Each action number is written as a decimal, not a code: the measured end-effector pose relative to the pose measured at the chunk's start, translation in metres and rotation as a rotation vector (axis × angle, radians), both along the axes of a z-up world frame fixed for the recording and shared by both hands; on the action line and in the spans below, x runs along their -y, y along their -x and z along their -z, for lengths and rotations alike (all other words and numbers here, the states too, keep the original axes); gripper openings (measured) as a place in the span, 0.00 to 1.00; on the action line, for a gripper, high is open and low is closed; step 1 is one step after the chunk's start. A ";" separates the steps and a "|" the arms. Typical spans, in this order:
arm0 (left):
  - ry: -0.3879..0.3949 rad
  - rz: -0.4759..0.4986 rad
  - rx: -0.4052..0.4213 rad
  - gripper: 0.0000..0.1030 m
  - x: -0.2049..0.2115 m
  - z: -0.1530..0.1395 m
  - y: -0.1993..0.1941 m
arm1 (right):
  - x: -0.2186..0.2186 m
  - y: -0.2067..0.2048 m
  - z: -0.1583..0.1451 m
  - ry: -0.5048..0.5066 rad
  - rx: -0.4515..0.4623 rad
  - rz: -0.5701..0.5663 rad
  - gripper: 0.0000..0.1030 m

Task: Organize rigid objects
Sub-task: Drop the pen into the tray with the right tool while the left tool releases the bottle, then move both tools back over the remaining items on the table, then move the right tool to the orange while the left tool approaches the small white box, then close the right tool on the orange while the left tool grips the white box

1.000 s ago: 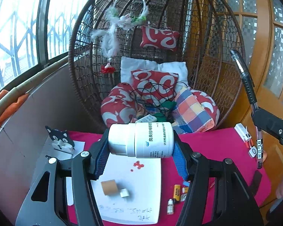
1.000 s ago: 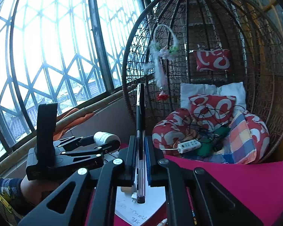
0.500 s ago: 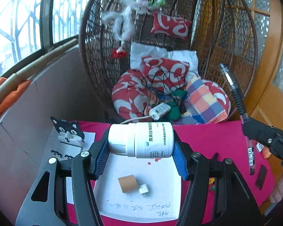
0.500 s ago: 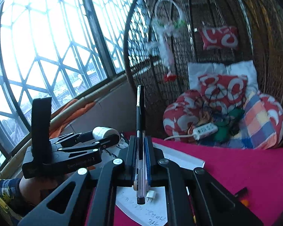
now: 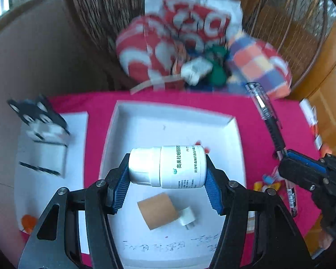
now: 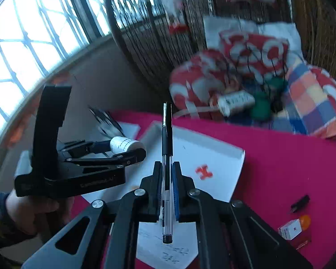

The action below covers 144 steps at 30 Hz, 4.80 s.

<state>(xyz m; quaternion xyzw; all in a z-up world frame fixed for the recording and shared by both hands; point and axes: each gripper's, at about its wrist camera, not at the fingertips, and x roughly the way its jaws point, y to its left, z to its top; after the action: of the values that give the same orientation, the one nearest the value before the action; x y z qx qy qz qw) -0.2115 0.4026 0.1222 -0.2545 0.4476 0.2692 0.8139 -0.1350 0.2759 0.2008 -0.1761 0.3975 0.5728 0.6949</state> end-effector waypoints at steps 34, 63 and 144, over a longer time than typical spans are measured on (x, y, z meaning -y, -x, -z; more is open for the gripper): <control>-0.047 -0.113 -0.070 0.89 0.023 0.023 0.012 | 0.026 -0.013 0.072 0.110 -0.021 0.070 1.00; -0.002 0.459 -0.128 0.89 0.234 0.058 -0.210 | 0.305 -0.186 0.065 0.111 -0.116 0.608 1.00; 0.019 0.365 -0.199 0.31 0.222 0.090 -0.226 | 0.180 -0.213 0.124 0.321 -0.027 0.141 0.40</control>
<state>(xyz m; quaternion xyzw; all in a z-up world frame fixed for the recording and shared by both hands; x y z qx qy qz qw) 0.0146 0.1806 0.0324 -0.1490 0.5671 0.1370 0.7984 0.0783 0.0960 0.0763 -0.2487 0.5045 0.4544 0.6908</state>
